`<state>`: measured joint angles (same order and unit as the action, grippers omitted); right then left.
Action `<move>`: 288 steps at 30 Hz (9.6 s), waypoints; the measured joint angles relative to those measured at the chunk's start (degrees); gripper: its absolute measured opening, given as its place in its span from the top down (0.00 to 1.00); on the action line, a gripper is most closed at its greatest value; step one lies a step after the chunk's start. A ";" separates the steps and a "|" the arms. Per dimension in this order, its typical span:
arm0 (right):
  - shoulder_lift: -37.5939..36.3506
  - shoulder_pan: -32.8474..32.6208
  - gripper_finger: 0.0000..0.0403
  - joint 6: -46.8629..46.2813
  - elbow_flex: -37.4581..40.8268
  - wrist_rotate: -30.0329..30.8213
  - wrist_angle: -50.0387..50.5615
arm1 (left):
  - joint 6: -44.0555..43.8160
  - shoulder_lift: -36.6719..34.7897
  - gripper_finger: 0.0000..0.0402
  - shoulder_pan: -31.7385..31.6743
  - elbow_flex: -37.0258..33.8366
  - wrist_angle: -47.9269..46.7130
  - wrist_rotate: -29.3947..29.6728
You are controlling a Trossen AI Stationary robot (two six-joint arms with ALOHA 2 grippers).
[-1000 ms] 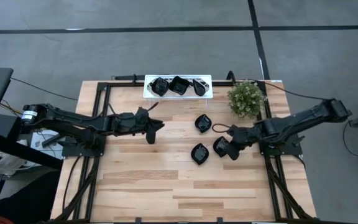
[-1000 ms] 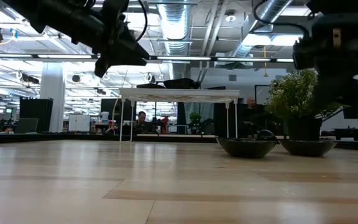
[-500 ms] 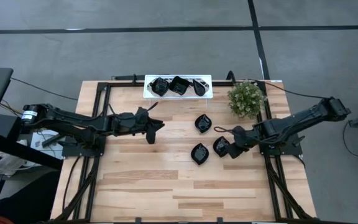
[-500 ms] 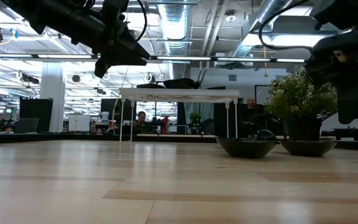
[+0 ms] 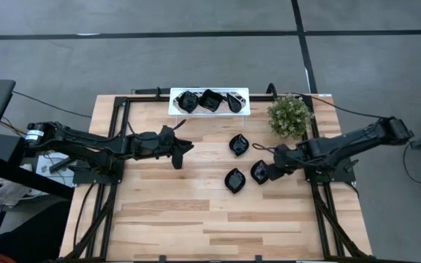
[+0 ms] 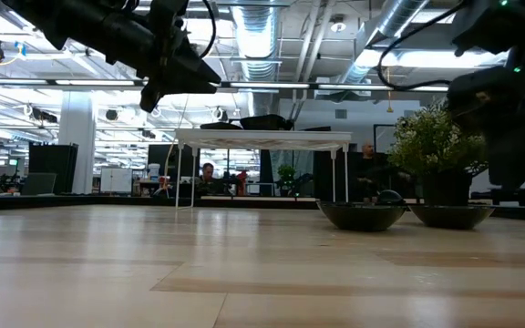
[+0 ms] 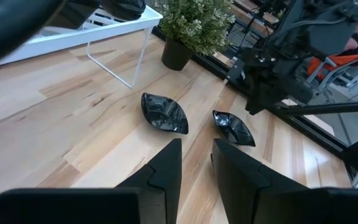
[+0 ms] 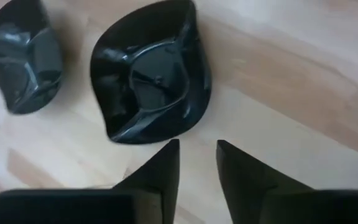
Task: Pick & Place Mini shaped plates
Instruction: Stack the leaf-shaped plate on top of the other leaf-shaped plates on the shelf
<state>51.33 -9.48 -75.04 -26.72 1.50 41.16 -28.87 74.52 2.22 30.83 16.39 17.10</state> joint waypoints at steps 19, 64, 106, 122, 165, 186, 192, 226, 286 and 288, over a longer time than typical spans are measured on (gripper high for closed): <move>9.80 3.66 0.69 1.92 0.00 3.14 -4.01 | 0.12 0.00 0.77 0.00 0.00 0.94 0.00; 16.65 3.50 0.92 4.99 -0.04 5.67 -10.60 | 0.14 0.00 0.77 0.00 0.02 1.80 0.00; 6.54 3.57 1.00 27.30 -3.15 11.61 -36.03 | -0.10 -0.02 0.77 0.00 0.02 3.26 0.00; 28.64 3.66 1.00 49.42 -24.95 24.20 -34.67 | 1.21 -0.02 0.77 3.31 0.02 3.88 -0.61; 47.38 4.84 1.00 60.43 -48.87 33.20 -25.90 | -1.55 -0.11 0.59 2.69 -3.56 4.68 9.02; 47.38 4.84 0.93 59.99 -48.87 32.85 -29.04 | -1.48 -0.11 0.88 2.68 -3.50 7.58 9.68; 47.38 5.08 0.91 59.97 -48.87 32.83 -30.47 | -1.41 -0.11 0.97 2.69 -3.50 7.68 9.68; 46.79 4.25 0.98 45.13 -48.81 25.53 0.95 | -11.05 -0.15 0.89 5.97 -9.35 5.15 9.40; 50.94 18.98 0.63 48.61 -40.92 1.27 -10.84 | -10.46 -0.13 0.88 5.92 -9.35 6.83 9.42; 52.21 18.99 0.63 48.65 -40.82 1.29 -11.18 | -10.44 -0.11 0.88 5.92 -9.35 6.83 9.42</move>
<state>103.54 9.50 -26.39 -67.54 2.79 29.99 -39.31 74.41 8.14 21.47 23.22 26.52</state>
